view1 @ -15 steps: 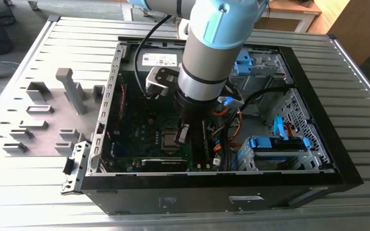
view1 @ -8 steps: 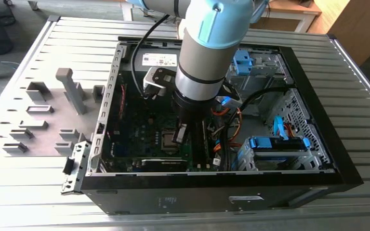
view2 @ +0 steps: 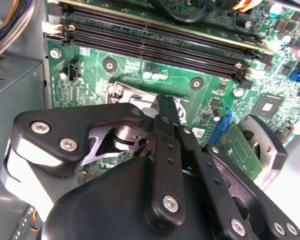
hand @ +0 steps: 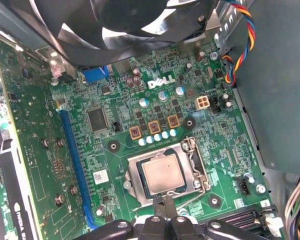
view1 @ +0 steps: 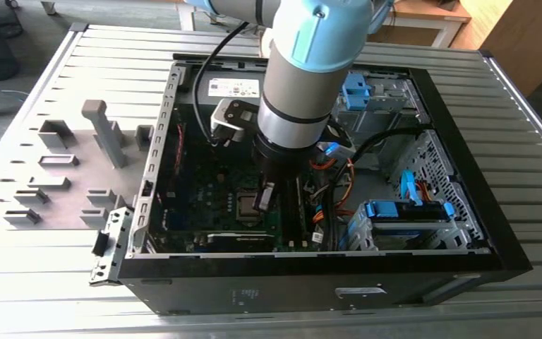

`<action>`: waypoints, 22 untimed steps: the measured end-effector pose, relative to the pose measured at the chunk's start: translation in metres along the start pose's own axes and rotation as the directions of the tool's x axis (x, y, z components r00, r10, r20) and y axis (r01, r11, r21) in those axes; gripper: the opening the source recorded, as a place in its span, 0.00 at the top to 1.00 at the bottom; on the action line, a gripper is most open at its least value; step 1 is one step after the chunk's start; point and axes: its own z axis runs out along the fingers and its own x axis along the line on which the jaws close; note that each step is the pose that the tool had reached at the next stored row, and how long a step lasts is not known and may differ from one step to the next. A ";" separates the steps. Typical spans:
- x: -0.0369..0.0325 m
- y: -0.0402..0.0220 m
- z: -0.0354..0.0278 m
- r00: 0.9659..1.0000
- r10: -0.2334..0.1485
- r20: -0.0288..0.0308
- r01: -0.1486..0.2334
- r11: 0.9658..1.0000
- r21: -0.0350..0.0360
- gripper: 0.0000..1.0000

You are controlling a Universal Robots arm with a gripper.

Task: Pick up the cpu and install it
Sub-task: 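Install the first cpu locking lever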

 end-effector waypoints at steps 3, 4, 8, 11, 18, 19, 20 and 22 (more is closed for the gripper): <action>-0.0004 -0.0023 -0.0001 1.000 0.003 -0.002 -0.003 1.000 0.000 0.89; -0.0006 -0.0030 0.0000 1.000 0.007 -0.002 -0.007 1.000 0.001 0.89; -0.0008 -0.0035 0.0006 0.999 0.034 0.000 -0.034 0.999 0.000 0.89; -0.0007 -0.0036 0.0009 0.999 0.034 0.001 -0.034 0.999 0.000 0.89; 0.0018 -0.0047 0.0041 0.997 0.081 0.004 -0.081 0.997 -0.001 0.89; 0.0020 -0.0048 0.0046 0.996 0.091 0.005 -0.091 0.996 -0.002 0.89; 0.0023 -0.0049 0.0050 0.995 0.102 0.006 -0.102 0.995 -0.002 0.89; 0.0029 -0.0052 0.0060 0.993 0.122 0.007 -0.122 0.993 -0.003 0.89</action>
